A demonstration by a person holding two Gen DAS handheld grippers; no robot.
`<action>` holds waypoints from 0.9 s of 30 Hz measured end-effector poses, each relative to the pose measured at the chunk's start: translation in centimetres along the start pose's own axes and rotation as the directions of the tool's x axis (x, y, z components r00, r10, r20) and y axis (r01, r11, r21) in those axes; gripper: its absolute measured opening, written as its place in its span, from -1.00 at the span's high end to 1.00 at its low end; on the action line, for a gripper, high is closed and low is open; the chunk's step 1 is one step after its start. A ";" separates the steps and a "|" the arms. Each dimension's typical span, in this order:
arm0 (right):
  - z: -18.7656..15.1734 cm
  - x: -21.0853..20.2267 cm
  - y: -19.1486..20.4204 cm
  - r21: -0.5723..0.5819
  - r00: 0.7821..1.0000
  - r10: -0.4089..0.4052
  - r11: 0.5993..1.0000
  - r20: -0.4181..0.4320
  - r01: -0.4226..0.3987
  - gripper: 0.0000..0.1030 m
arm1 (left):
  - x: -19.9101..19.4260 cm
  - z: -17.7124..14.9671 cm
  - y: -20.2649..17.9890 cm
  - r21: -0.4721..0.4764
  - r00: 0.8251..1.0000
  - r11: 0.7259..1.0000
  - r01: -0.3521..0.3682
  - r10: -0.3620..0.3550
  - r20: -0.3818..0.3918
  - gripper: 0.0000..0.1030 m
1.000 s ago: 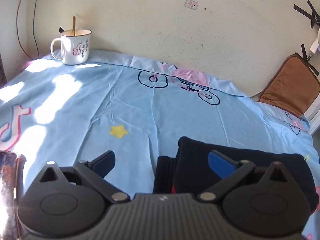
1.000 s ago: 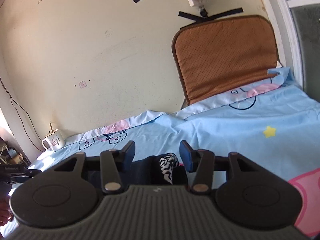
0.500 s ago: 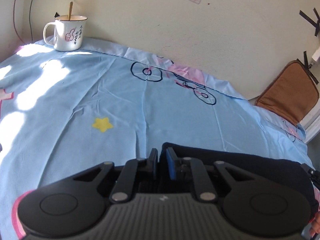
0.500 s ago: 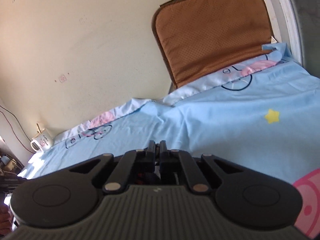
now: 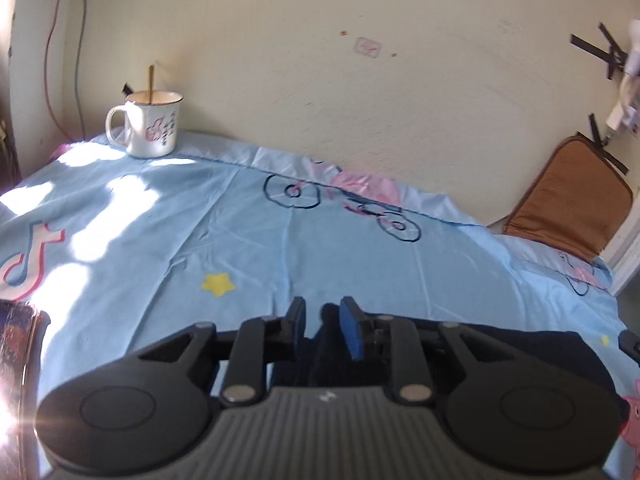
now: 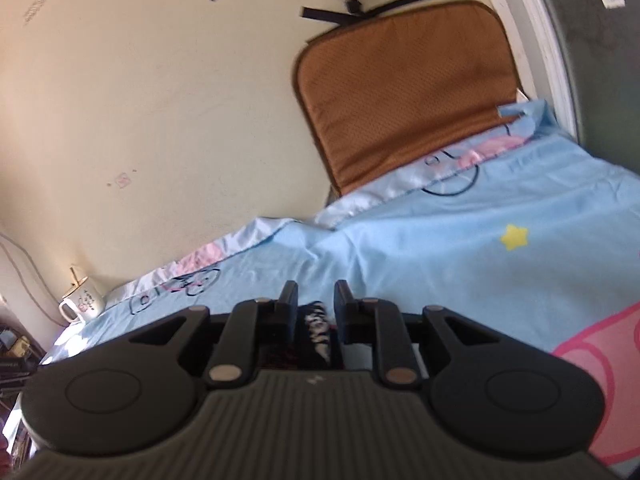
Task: Fold small clothes
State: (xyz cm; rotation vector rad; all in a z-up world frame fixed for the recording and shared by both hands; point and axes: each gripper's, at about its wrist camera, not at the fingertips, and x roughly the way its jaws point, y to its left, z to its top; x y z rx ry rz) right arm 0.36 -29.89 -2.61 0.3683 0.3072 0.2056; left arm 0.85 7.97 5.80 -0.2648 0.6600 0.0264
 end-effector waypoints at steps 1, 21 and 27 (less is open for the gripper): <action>-0.1 -0.2 1.0 -0.033 1.000 0.027 0.999 0.002 -0.027 0.55 | 0.0 -0.2 -1.2 0.033 1.000 0.999 0.011 -0.012 0.005 0.41; -5.6 2.3 -0.3 -0.023 0.995 0.062 0.998 -0.082 -0.064 0.76 | 4.3 -5.2 -6.1 0.262 0.981 0.948 -0.183 0.195 -0.021 0.37; -5.6 2.3 -0.6 -0.017 0.995 0.068 0.997 -0.078 -0.069 0.76 | 4.4 -5.4 -6.1 0.264 0.980 0.946 -0.187 0.198 -0.017 0.37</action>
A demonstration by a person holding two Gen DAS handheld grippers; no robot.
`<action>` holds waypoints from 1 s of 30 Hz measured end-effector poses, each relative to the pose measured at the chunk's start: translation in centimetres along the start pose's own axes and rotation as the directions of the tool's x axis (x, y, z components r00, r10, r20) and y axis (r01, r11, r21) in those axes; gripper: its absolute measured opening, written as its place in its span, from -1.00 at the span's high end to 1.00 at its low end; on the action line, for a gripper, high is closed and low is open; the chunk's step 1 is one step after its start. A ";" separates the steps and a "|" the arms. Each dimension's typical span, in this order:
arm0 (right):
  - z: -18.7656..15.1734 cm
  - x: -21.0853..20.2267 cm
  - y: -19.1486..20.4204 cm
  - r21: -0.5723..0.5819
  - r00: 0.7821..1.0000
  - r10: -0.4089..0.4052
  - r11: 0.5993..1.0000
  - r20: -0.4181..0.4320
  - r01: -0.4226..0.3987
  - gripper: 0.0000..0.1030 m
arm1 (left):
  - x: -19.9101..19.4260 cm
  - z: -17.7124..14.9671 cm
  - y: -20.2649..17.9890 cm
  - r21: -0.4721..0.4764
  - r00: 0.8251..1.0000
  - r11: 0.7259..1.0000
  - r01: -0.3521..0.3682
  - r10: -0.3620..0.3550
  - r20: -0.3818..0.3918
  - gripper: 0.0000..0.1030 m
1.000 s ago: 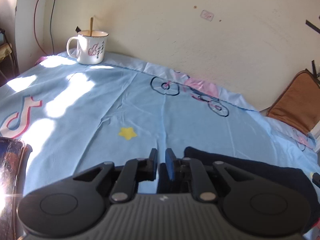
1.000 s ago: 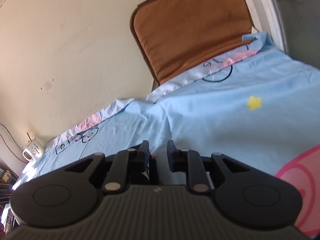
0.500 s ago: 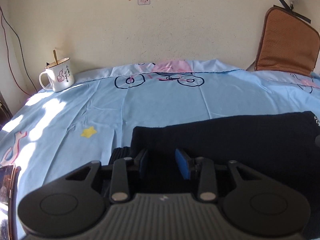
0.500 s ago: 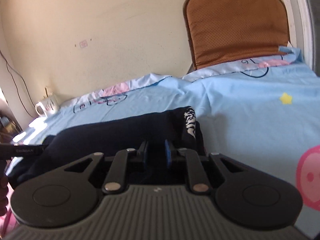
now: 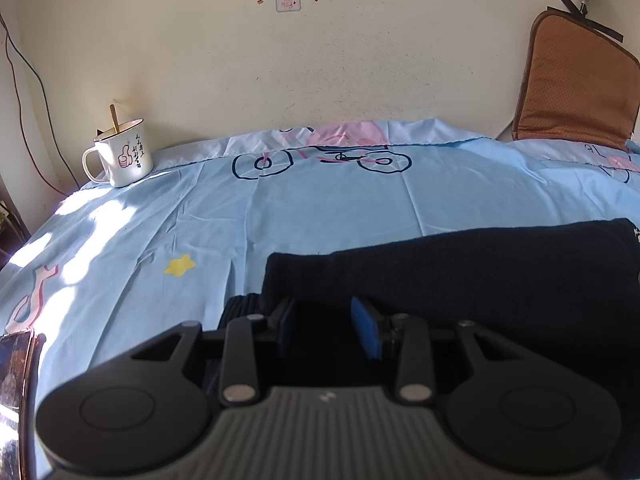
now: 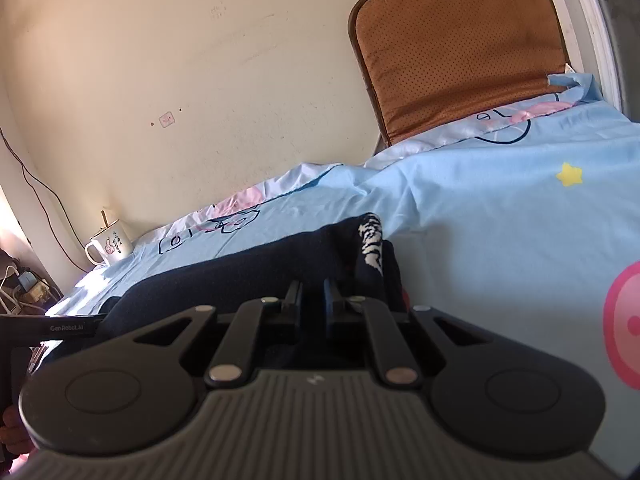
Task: Fold small clothes
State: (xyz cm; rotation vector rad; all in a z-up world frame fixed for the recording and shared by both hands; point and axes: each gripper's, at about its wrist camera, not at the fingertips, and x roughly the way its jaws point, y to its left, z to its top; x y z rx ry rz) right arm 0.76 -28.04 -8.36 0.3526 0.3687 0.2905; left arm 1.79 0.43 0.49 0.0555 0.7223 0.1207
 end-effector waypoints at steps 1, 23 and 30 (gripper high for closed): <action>0.0 0.0 0.0 0.000 1.000 0.000 1.000 0.000 0.000 0.76 | 0.0 0.0 0.0 0.000 1.000 1.000 0.000 0.000 0.000 0.37; 0.4 -7.3 -1.0 0.065 0.986 0.089 0.993 0.144 -0.099 0.04 | 0.1 -0.1 -0.1 0.005 1.000 1.000 -0.010 0.010 -0.001 0.36; -1.8 -3.7 -1.4 -0.052 0.995 -0.071 0.996 -0.071 0.067 -0.09 | 0.2 -0.1 -0.3 0.013 1.000 1.000 -0.019 0.019 -0.005 0.35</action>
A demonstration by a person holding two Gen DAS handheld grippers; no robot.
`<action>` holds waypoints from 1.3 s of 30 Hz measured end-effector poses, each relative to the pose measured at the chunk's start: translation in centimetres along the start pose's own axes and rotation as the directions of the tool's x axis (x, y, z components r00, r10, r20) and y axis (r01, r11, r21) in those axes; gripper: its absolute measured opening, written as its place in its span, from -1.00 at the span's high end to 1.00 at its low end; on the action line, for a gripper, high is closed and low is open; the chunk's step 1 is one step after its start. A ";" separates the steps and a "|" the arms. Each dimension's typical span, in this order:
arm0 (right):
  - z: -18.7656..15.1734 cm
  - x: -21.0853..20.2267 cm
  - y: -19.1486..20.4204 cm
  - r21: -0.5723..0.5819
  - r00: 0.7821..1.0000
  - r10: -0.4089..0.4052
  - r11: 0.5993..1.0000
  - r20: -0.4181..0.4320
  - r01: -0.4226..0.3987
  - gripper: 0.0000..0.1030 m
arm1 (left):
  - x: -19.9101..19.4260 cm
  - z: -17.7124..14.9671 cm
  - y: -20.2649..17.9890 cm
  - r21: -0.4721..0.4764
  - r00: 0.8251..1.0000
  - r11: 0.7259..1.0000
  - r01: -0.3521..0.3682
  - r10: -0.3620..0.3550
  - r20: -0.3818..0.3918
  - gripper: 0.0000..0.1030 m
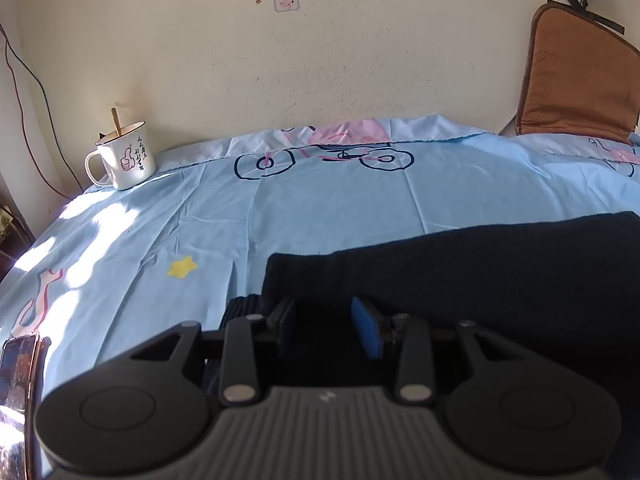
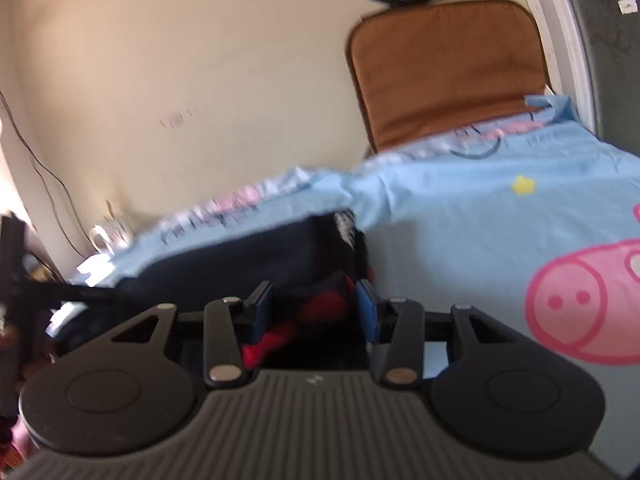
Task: Fold small clothes
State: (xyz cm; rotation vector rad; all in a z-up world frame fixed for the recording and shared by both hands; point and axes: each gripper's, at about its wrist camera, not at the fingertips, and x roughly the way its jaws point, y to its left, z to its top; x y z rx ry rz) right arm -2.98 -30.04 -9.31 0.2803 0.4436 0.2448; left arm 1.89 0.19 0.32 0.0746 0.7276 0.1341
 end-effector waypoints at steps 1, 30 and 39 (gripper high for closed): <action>-0.3 -0.1 -0.6 0.033 1.000 0.018 0.999 0.011 -0.019 -0.05 | 0.0 0.0 0.0 0.001 1.000 1.000 -0.001 0.001 0.000 0.35; 0.9 -0.6 -4.5 0.390 0.986 0.164 0.910 -0.036 -0.138 -0.47 | -3.2 1.5 1.7 -0.092 0.977 0.973 0.213 -0.211 0.037 -0.28; 2.0 1.9 -1.7 0.322 0.976 0.194 0.934 -0.097 -0.154 0.21 | -2.0 4.1 1.1 -0.125 0.898 0.894 0.430 -0.438 -0.045 -0.26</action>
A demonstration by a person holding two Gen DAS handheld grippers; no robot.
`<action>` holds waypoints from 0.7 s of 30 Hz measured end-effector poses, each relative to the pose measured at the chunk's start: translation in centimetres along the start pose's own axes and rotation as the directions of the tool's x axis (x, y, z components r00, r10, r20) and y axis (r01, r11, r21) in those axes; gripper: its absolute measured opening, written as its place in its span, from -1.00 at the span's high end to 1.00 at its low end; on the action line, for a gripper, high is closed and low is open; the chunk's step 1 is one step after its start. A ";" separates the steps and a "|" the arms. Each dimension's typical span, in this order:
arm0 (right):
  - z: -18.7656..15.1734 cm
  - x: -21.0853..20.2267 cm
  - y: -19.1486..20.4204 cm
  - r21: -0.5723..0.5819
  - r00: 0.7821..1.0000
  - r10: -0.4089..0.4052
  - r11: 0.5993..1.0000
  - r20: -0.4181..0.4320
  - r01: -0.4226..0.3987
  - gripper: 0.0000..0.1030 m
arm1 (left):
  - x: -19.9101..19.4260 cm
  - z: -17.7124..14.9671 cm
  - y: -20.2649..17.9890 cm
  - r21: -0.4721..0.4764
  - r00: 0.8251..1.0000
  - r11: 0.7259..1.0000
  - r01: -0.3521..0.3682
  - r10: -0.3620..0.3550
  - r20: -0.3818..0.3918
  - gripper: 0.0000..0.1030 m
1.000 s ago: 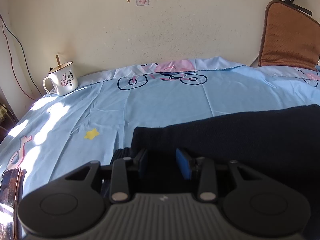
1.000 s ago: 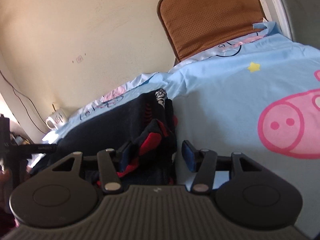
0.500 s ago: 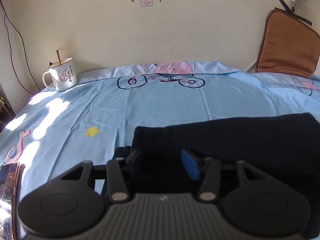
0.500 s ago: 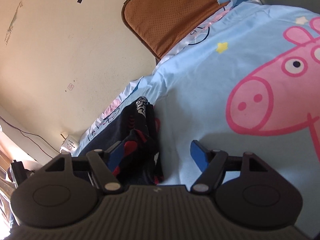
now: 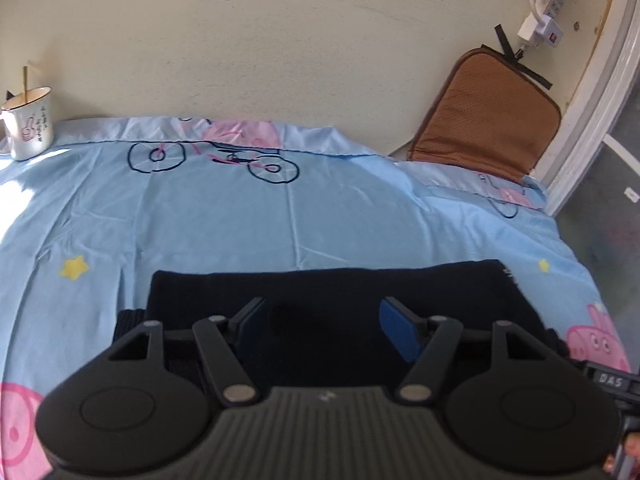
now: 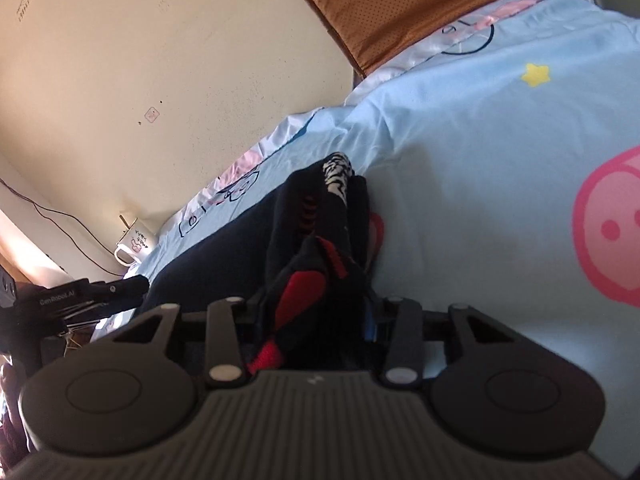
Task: Fold small clothes
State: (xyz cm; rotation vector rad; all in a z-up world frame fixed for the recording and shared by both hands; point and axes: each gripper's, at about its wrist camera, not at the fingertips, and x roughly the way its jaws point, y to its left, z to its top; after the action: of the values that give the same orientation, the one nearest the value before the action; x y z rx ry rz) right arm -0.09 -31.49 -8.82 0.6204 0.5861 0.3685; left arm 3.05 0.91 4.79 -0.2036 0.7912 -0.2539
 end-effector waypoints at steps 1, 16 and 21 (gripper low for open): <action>0.1 -0.3 0.7 -0.014 1.000 0.021 1.000 0.013 -0.021 0.23 | -0.3 0.6 -0.2 0.010 1.000 1.000 0.016 -0.016 0.004 -0.30; -3.2 4.4 21.5 -0.577 0.967 0.241 0.780 -0.079 -0.241 0.26 | -9.4 3.4 6.7 -0.108 0.964 0.994 -0.017 0.045 0.264 -0.75; -6.9 11.3 24.1 -0.634 0.960 0.158 0.724 -0.231 -0.272 0.26 | -10.9 2.6 11.3 -0.201 0.952 0.978 -0.060 0.117 0.283 -0.78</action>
State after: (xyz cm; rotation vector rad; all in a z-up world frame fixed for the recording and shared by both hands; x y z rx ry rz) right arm 0.89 -4.68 -2.57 -0.0420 0.4901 0.8148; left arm -0.80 15.10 10.84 -0.3765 0.5262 -0.0585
